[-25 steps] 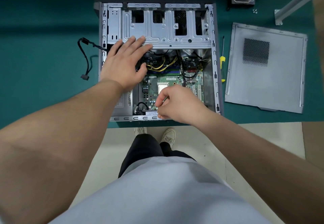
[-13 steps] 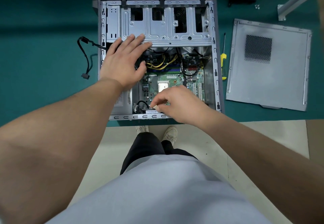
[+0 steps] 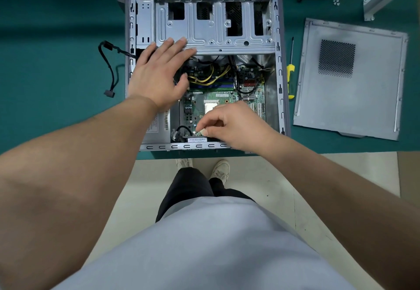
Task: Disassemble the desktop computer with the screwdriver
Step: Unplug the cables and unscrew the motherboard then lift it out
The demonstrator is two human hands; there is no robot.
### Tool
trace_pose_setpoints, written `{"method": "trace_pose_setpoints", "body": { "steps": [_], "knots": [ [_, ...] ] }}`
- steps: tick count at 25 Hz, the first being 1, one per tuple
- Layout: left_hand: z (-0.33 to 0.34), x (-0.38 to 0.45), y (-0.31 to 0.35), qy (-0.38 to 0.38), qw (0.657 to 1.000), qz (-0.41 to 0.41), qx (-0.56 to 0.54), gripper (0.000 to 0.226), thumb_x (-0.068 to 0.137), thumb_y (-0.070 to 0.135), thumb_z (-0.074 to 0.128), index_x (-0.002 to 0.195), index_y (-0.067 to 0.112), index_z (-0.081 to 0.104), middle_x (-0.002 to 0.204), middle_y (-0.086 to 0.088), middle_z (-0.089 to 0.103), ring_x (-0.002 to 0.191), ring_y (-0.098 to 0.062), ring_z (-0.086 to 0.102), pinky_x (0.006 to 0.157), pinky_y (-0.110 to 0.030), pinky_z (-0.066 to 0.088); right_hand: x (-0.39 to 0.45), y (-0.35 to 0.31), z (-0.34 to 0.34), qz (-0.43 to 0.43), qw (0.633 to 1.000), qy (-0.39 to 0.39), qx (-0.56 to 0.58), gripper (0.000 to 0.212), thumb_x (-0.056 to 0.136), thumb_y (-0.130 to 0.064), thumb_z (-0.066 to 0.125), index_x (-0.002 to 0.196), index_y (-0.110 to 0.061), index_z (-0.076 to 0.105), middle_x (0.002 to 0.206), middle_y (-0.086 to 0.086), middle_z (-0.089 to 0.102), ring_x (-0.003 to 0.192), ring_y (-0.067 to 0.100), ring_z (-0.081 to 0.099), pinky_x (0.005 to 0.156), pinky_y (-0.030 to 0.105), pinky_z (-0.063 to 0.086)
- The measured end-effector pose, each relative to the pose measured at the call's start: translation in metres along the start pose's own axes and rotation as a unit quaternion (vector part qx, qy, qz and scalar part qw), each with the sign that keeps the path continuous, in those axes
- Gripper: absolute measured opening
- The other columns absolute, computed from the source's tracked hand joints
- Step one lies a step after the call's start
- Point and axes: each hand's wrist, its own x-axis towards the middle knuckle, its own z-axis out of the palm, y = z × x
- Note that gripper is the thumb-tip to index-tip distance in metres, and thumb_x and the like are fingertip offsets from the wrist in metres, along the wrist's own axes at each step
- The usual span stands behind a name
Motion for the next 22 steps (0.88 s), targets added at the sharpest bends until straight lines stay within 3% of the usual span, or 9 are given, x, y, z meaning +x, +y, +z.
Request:
{"method": "trace_pose_setpoints", "body": {
  "steps": [2,4,7,11,15,17,20,22],
  "knots": [
    [0.001,0.000,0.000,0.000,1.000,0.002,0.002,0.060,0.097,0.042,0.039,0.157,0.040,0.031,0.167,0.012,0.028,0.156,-0.012,0.020,0.128,-0.044,0.010,0.002,-0.005,0.004,-0.034,0.998,-0.023,-0.053,0.013,0.093,-0.026,0.075,0.102,-0.033,0.080,0.088,-0.013,0.069,0.084,0.004,0.064,0.080,0.032,0.054],
    [0.001,0.000,-0.002,0.000,1.000,0.002,0.004,0.060,0.098,0.042,0.039,0.157,0.040,0.031,0.167,0.012,0.028,0.156,-0.012,0.020,0.128,-0.044,0.010,0.003,-0.005,0.006,-0.051,0.997,-0.034,-0.050,0.014,0.093,-0.023,0.075,0.102,-0.031,0.081,0.087,-0.011,0.065,0.085,0.009,0.062,0.082,0.036,0.053],
    [0.001,0.001,-0.002,0.000,1.000,0.000,0.004,0.060,0.098,0.042,0.039,0.157,0.041,0.031,0.167,0.013,0.028,0.156,-0.012,0.020,0.128,-0.044,0.010,0.003,0.002,0.006,-0.029,0.998,-0.051,0.006,0.017,0.091,-0.020,0.077,0.103,-0.031,0.080,0.091,-0.009,0.064,0.086,0.007,0.062,0.081,0.025,0.051],
    [0.001,0.001,-0.002,-0.001,1.000,0.001,0.004,0.060,0.097,0.042,0.040,0.157,0.041,0.031,0.168,0.012,0.028,0.156,-0.012,0.020,0.128,-0.043,0.009,0.009,0.006,0.008,0.026,0.997,-0.044,0.063,0.014,0.084,-0.017,0.084,0.095,-0.024,0.077,0.082,-0.007,0.071,0.068,-0.002,0.060,0.067,0.013,0.049],
    [0.000,0.001,-0.001,0.000,1.000,-0.002,0.000,0.060,0.098,0.043,0.040,0.157,0.041,0.032,0.167,0.013,0.028,0.156,-0.012,0.020,0.128,-0.042,0.009,0.007,0.009,0.006,-0.013,0.999,-0.046,0.004,0.011,0.088,-0.023,0.080,0.098,-0.028,0.080,0.088,-0.011,0.070,0.080,0.001,0.063,0.074,0.014,0.049],
    [0.001,0.001,-0.001,-0.001,1.000,-0.002,0.000,0.059,0.098,0.043,0.039,0.156,0.042,0.031,0.168,0.013,0.027,0.156,-0.012,0.020,0.128,-0.043,0.009,0.004,0.010,0.004,-0.010,0.998,-0.050,0.024,0.016,0.090,-0.021,0.077,0.105,-0.027,0.079,0.092,-0.010,0.071,0.084,0.003,0.064,0.076,0.015,0.050],
    [0.000,0.002,-0.001,-0.004,1.000,-0.003,-0.003,0.059,0.098,0.043,0.039,0.156,0.043,0.031,0.168,0.013,0.027,0.156,-0.012,0.019,0.128,-0.043,0.009,0.000,0.013,0.001,0.013,0.995,-0.049,0.087,0.019,0.091,-0.017,0.077,0.108,-0.025,0.078,0.093,-0.009,0.073,0.079,-0.002,0.065,0.068,0.011,0.049],
    [-0.001,0.001,-0.001,-0.005,1.000,-0.004,-0.002,0.059,0.098,0.043,0.039,0.156,0.042,0.031,0.168,0.013,0.027,0.156,-0.012,0.019,0.128,-0.044,0.009,-0.001,0.012,-0.005,0.018,0.994,-0.049,0.095,0.017,0.092,-0.022,0.077,0.108,-0.028,0.078,0.095,-0.011,0.074,0.083,-0.001,0.067,0.071,0.015,0.054]
  ]
}}
